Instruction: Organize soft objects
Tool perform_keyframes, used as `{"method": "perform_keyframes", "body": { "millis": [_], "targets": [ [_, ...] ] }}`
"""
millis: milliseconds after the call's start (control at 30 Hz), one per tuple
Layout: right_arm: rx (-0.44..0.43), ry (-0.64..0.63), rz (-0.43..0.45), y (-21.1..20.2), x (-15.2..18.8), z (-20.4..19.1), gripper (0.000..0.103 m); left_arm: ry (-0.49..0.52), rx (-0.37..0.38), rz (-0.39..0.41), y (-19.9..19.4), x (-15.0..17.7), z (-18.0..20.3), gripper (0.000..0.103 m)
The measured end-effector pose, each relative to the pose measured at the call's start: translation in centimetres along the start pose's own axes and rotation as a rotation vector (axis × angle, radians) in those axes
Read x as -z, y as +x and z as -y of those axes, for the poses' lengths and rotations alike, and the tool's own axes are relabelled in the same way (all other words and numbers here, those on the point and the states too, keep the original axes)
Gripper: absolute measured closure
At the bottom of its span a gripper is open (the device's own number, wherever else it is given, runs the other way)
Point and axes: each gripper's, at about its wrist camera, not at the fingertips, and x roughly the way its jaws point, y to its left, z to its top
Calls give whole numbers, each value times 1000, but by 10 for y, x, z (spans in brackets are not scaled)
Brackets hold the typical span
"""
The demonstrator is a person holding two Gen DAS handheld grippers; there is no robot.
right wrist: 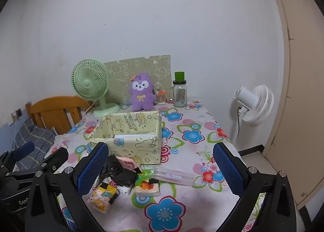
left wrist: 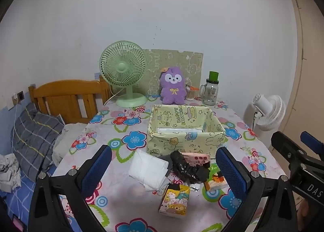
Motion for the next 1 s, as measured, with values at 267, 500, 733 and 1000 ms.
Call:
{"method": "perform_keyframes", "body": {
  "millis": [267, 500, 733, 1000],
  "targets": [
    [-2, -5, 2, -1, 0, -3, 0, 1, -26, 3, -2, 1, -4, 0],
    [-1, 5, 4, -1, -1, -4, 0, 8, -19, 10, -4, 4, -6, 0],
    [3, 3, 10, -1, 0, -5, 0, 35, -6, 6, -3, 3, 2, 0],
    [0, 4, 11, 1, -1, -6, 0, 42, 3, 9, -2, 3, 6, 0]
  ]
}}
